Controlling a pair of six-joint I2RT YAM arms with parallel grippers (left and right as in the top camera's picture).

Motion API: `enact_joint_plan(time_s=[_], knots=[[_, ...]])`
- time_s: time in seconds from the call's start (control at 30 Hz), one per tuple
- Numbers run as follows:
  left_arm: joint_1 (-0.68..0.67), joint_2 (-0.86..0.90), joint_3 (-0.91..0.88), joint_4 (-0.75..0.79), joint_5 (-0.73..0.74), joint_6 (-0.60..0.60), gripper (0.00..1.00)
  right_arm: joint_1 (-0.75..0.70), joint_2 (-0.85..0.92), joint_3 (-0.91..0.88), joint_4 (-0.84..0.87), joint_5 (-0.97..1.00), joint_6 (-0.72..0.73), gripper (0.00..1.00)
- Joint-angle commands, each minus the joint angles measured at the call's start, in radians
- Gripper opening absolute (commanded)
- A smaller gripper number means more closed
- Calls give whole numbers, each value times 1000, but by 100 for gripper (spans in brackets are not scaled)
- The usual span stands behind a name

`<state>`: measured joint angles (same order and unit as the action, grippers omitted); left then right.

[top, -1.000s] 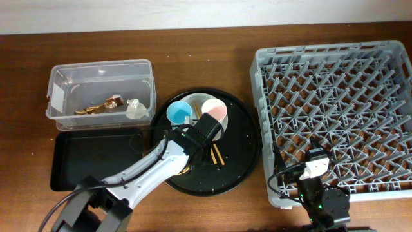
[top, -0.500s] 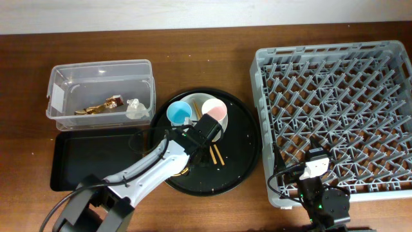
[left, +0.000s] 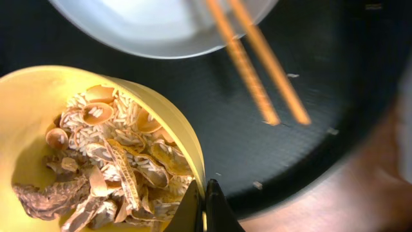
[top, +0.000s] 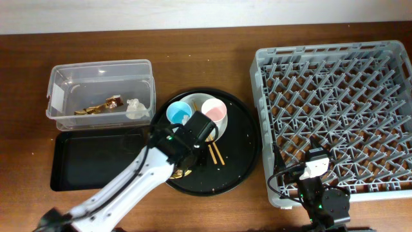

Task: Sort waste into correct bins and load items into the dishwasher rack
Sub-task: 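Carry the bowl over the black tray and tip out the scraps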

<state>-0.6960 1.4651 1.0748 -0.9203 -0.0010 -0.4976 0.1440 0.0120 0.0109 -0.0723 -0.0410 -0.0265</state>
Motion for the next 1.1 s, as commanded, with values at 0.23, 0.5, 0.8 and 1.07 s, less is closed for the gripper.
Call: enact_joint_plan(time_s=[0.23, 0.5, 0.8, 1.07], knots=[[505, -114, 20, -104, 251, 305, 0, 6, -5, -5, -6, 8, 0, 98], [975, -114, 1, -104, 598, 539, 0, 6, -5, -5, -6, 8, 0, 98], [1385, -111, -233, 142, 1023, 605, 0, 6, -5, -5, -6, 8, 0, 98], [1541, -82, -289, 218, 1229, 605, 0, 6, -5, -5, -6, 8, 0, 98]])
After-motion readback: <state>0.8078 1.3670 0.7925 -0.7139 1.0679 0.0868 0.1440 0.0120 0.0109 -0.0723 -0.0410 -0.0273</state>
